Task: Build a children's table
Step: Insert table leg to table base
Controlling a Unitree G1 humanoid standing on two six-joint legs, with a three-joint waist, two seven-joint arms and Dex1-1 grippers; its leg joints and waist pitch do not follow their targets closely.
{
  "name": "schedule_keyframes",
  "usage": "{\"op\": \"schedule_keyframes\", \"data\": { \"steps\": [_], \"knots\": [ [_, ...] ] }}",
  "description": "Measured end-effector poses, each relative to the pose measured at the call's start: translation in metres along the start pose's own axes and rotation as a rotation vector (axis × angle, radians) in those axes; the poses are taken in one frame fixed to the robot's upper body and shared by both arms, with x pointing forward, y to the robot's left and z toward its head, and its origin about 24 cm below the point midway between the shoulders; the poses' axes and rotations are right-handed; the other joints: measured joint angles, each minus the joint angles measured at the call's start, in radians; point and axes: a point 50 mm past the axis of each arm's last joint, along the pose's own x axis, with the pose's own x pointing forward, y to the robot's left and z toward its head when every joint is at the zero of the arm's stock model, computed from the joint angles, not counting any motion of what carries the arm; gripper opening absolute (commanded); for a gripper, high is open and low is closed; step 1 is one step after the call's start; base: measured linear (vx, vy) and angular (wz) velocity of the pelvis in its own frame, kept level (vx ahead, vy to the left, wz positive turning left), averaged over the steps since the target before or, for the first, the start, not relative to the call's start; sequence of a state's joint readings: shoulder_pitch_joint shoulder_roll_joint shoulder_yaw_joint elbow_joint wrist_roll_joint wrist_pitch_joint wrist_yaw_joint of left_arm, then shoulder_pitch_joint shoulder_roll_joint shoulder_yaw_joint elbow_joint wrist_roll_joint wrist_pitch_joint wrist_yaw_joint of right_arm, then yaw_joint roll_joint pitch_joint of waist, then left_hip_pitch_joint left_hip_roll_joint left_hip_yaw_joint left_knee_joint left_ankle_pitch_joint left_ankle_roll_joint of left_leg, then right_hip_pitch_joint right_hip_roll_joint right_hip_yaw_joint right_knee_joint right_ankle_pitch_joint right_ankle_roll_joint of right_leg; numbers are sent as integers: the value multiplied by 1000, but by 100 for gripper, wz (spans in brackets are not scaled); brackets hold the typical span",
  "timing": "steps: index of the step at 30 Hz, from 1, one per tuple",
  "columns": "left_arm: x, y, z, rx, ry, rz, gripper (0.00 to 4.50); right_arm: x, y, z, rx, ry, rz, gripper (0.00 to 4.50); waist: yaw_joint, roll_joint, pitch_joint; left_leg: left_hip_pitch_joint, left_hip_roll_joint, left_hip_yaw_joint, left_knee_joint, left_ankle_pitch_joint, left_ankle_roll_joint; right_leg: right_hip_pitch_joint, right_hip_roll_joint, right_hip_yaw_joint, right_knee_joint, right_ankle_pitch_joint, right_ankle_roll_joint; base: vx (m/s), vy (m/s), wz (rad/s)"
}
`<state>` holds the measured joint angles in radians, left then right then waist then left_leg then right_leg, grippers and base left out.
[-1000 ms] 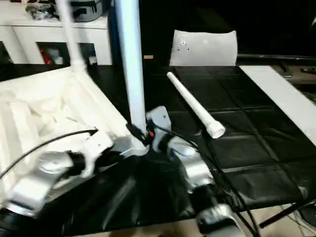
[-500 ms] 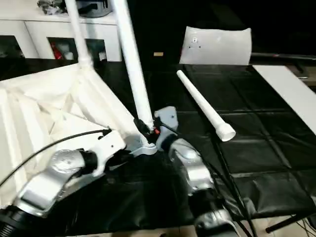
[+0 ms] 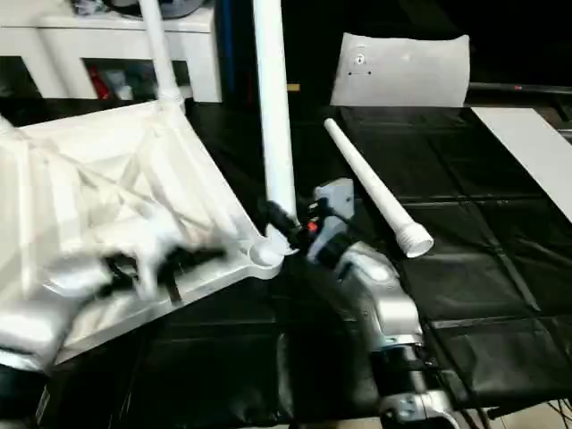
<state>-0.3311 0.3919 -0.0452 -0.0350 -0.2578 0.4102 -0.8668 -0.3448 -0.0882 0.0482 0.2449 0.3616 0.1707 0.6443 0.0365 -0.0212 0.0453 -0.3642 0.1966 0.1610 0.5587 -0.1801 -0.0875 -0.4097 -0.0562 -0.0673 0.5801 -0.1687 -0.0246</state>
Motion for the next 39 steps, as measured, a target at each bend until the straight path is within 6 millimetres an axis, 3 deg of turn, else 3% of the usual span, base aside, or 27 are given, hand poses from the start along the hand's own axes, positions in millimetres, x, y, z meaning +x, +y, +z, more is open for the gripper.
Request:
{"op": "schedule_keyframes", "data": {
  "steps": [2, 4, 7, 10, 16, 25, 32, 33, 39],
  "knots": [
    [3, 12, 13, 6, -40, 86, 104, 3, 6, -2, 8, 14, 23, 189, 1, 0, 0, 2, 3, 3, 4, 0, 0, 0, 0, 0, 1, 1, 0, 0, 0, 0],
    [9, 28, 23, 5, -48, 213, 137, 1, 9, 0, -4, 13, 38, 189, 5, -2, 1, 2, 3, 4, 7, 0, 0, 1, -1, 0, 1, 3, 1, 0, 0, 0],
    [17, 49, 43, 3, -57, 382, 152, 5, 19, 2, -14, 15, 85, 189, 6, -4, 2, 0, 6, 6, 12, 0, 0, 1, -1, 0, 1, 5, 4, 0, 0, 0],
    [25, 53, 59, 5, -97, 424, 178, 7, 24, 0, -15, 26, 112, 189, 10, -5, 1, 0, 6, 6, 13, 0, 0, 1, -2, 0, 0, 7, 2, 0, 0, 0],
    [46, 45, 62, -31, -96, 300, 220, 6, 25, -4, -28, 58, 114, 189, 24, -6, 2, -3, 7, 8, 13, 0, 0, -1, -1, -1, 1, 6, 2, 0, 0, 0],
    [57, -5, 90, 31, -227, -92, 283, 7, 13, -1, -103, 90, 39, 189, 26, -6, 2, -2, 7, 9, 15, 0, 0, -2, -2, 0, 7, 6, 2, 0, 0, 0],
    [58, -6, 91, 56, -216, -76, 283, 6, 9, -2, -108, 104, 17, 189, 22, -6, 2, -1, 8, 8, 24, 0, 0, -2, -2, 0, 15, 3, 7, 0, 0, 0],
    [58, -6, 91, 60, -220, -69, 310, 7, 9, -1, -110, 102, 14, 189, 22, -6, 2, -2, 9, 8, 25, 0, 0, -2, -2, 0, 15, 3, 7, 0, 0, 0],
    [39, 6, 90, 33, -238, -22, 355, 7, 7, 0, -108, 106, -9, 189, 21, -6, 2, -2, 9, 8, 26, 0, 0, -2, -2, 0, 16, 5, 5, 0, 0, 0]
  ]
}}
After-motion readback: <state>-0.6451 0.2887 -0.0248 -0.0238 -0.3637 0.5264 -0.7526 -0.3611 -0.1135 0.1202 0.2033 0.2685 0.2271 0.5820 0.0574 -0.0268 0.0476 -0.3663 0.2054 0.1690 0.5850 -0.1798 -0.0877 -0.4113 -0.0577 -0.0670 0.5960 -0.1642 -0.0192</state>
